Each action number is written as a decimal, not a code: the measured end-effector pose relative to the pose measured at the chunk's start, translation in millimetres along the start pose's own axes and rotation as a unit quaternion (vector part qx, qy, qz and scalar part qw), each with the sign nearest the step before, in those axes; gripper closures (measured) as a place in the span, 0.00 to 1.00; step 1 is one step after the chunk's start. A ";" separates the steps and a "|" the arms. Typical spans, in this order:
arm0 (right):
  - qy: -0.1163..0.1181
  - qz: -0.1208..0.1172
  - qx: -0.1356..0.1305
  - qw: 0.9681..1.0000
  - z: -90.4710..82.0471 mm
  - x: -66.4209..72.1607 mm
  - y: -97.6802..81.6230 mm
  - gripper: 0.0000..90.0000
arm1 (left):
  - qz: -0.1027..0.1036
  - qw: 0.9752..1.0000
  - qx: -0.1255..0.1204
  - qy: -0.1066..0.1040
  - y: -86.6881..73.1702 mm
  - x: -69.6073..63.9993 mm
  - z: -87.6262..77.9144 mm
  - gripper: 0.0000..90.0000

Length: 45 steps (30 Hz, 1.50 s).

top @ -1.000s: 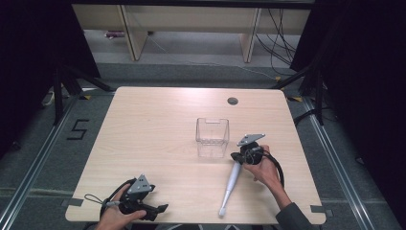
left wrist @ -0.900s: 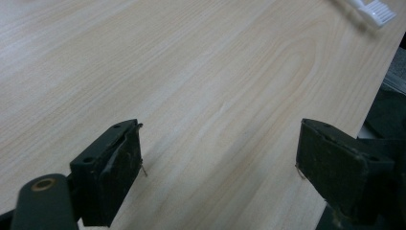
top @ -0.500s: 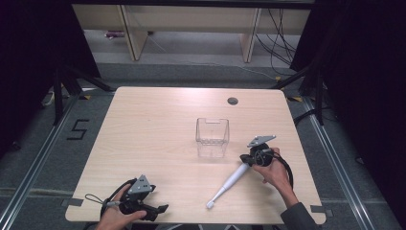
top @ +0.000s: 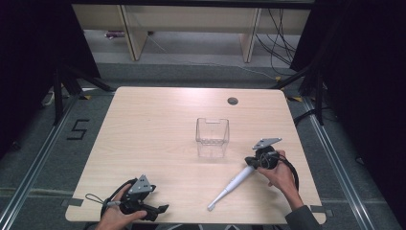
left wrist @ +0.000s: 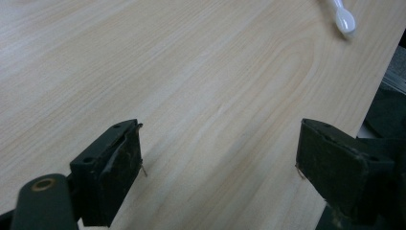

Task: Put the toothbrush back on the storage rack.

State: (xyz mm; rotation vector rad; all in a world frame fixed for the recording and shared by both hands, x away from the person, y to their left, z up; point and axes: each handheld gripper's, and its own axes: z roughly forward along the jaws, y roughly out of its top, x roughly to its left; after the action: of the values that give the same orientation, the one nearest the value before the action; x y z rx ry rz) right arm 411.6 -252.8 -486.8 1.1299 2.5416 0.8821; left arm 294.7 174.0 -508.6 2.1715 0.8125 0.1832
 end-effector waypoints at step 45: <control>-0.010 0.032 0.002 0.999 -29.0 -9.0 -32.5 0.93 | 0.009 1.000 0.012 0.005 0.5 1.8 0.0 0.17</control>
State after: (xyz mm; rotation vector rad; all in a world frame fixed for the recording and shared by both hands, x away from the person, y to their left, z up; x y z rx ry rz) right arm 385.9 -289.0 -483.8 1.2210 2.5047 0.8770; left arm 296.4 174.9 -508.4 2.2015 0.8050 0.1940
